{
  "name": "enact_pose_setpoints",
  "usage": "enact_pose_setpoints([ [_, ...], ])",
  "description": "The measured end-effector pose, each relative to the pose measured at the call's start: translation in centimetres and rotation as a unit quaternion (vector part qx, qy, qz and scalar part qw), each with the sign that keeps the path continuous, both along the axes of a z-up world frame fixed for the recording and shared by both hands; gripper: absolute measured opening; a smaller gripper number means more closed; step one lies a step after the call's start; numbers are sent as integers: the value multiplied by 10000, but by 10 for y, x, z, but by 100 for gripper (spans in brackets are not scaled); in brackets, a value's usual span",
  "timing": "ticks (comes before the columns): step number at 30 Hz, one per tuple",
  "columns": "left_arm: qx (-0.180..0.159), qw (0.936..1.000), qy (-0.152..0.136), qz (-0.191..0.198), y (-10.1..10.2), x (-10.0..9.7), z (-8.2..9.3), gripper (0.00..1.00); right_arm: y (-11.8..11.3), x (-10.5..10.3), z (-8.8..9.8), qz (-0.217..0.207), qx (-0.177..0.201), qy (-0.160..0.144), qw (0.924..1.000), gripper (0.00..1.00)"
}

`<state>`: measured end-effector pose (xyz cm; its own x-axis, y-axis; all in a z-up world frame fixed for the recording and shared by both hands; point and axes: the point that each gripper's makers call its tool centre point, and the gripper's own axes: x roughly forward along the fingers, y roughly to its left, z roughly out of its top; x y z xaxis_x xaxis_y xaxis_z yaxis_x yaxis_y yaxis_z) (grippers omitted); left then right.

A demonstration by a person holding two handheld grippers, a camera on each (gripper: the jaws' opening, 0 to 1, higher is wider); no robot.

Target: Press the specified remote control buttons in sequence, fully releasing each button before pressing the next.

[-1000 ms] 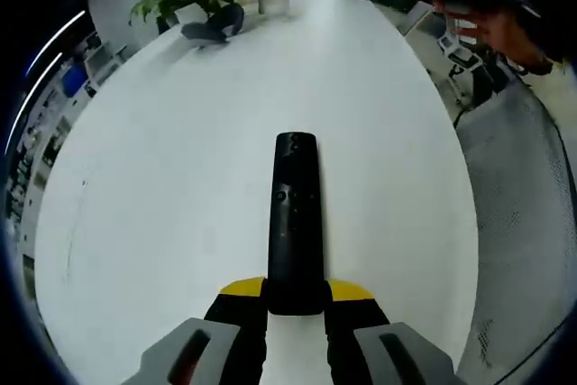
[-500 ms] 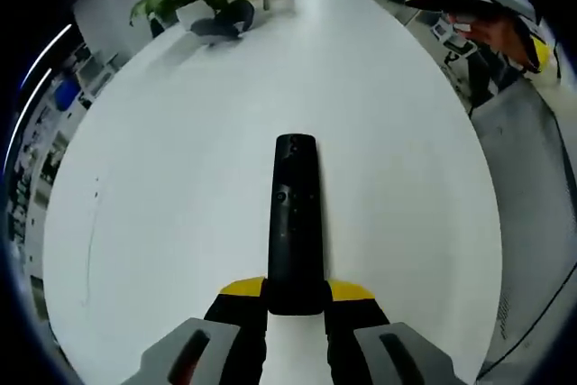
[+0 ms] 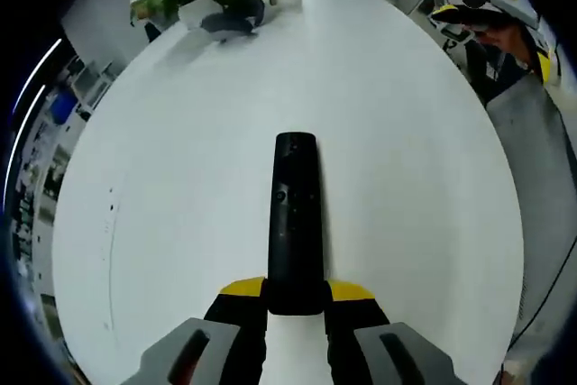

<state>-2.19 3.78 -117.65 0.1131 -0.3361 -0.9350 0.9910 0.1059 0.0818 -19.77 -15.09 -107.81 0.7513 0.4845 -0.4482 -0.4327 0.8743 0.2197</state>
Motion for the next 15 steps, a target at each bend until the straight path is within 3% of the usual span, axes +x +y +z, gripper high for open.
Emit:
enact_pose_setpoints([
  [6,117,9999,9,-79,1,20,0,22,-1,1,-5,-55,-9,132,9999,99],
  [15,255,9996,73,-129,2,40,-7,22,7,2,-5,144,-283,64,9995,99],
])
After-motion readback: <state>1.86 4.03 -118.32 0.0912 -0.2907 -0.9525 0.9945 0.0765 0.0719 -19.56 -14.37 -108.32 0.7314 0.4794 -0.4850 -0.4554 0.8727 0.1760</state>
